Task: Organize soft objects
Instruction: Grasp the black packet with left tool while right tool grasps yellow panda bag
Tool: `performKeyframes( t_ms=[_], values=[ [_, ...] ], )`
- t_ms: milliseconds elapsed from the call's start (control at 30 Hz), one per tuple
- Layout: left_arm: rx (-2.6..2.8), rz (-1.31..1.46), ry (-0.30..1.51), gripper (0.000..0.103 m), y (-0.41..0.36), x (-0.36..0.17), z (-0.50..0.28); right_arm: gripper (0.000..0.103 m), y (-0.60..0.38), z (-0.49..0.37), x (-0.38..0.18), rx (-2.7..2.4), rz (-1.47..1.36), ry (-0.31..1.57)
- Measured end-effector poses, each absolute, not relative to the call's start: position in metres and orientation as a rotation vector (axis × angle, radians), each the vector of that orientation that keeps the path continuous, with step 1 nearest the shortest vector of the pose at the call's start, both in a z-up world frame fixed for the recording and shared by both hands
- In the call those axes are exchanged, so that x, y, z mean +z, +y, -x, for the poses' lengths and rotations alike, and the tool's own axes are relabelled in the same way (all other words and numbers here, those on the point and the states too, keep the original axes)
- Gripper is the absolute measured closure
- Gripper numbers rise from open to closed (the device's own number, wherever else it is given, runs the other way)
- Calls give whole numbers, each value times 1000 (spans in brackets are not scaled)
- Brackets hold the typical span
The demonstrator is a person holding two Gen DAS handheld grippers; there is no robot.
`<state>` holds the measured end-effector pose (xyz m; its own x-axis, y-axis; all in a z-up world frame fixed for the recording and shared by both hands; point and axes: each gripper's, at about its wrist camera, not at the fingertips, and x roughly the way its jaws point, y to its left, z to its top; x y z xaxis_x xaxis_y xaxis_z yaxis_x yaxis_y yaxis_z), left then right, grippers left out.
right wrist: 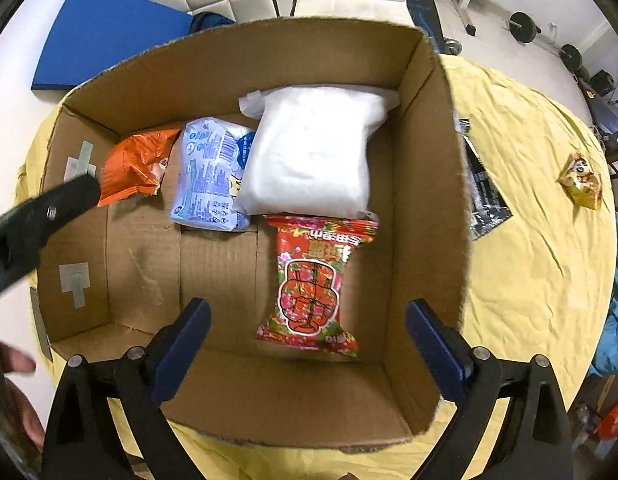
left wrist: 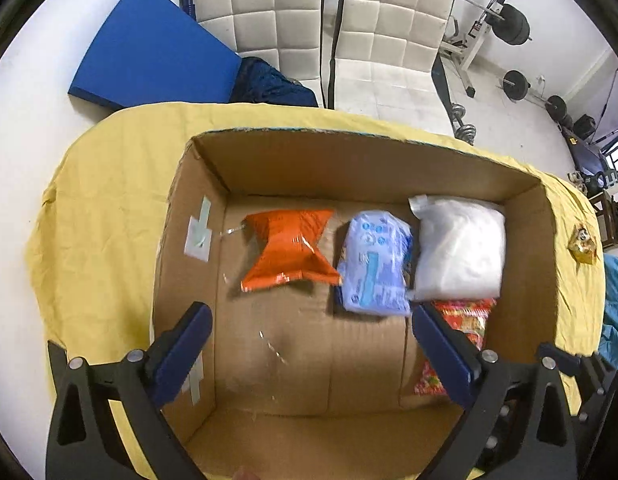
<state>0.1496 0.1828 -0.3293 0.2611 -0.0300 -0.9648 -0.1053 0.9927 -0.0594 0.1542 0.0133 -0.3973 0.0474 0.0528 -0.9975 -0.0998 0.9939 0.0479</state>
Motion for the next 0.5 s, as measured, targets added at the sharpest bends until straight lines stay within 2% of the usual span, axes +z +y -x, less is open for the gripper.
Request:
performKeyframes(
  t_ms=[500],
  values=[
    [91, 142, 1227, 1, 174, -280, -66, 3, -9, -106, -336, 146, 43, 1385]
  ],
)
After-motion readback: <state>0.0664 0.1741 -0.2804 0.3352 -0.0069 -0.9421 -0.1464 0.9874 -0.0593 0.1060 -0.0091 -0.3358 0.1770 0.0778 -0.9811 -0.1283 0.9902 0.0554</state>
